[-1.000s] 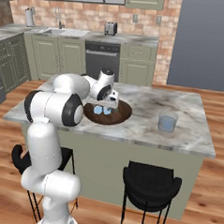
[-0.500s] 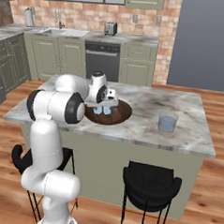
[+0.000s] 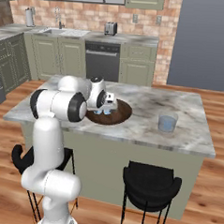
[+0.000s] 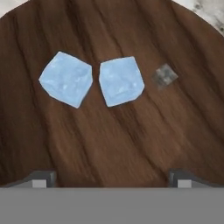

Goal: There are four ice cubes in the ice bowl. Place two ice cubes in each glass of water.

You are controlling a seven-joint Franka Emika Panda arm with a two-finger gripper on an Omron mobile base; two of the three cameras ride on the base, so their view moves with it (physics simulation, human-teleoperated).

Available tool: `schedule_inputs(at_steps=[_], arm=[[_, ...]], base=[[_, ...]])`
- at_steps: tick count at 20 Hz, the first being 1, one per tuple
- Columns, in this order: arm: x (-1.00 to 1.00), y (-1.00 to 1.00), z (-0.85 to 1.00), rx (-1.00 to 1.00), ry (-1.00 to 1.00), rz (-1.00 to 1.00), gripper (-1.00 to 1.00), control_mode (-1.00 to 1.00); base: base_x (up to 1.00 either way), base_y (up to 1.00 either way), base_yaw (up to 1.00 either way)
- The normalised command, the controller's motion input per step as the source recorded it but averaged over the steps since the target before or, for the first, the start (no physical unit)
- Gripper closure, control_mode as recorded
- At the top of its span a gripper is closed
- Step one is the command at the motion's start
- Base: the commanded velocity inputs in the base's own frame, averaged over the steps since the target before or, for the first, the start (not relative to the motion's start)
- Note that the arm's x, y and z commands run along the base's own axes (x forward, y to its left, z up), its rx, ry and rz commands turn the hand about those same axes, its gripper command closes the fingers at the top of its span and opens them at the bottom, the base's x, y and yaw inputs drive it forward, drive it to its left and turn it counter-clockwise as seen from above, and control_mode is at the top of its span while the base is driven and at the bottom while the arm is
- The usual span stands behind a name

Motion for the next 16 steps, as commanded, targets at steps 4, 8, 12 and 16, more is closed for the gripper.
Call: schedule_inputs(at_steps=[4,8,12,16], arm=[[0.51,0.0,-0.07,0.0,0.0,0.0,-1.0,-1.0],[0.55,0.0,-0.19,0.0,0.0,0.0,-1.0,-1.0],[0.48,0.0,-0.23,0.0,0.0,0.0,-1.0,-1.0],[0.5,0.0,-0.25,0.0,0.0,0.0,-1.0,-1.0]], base=[[0.0,0.0,0.0],[0.0,0.0,0.0],[0.0,0.0,0.0],[0.0,0.0,0.0]])
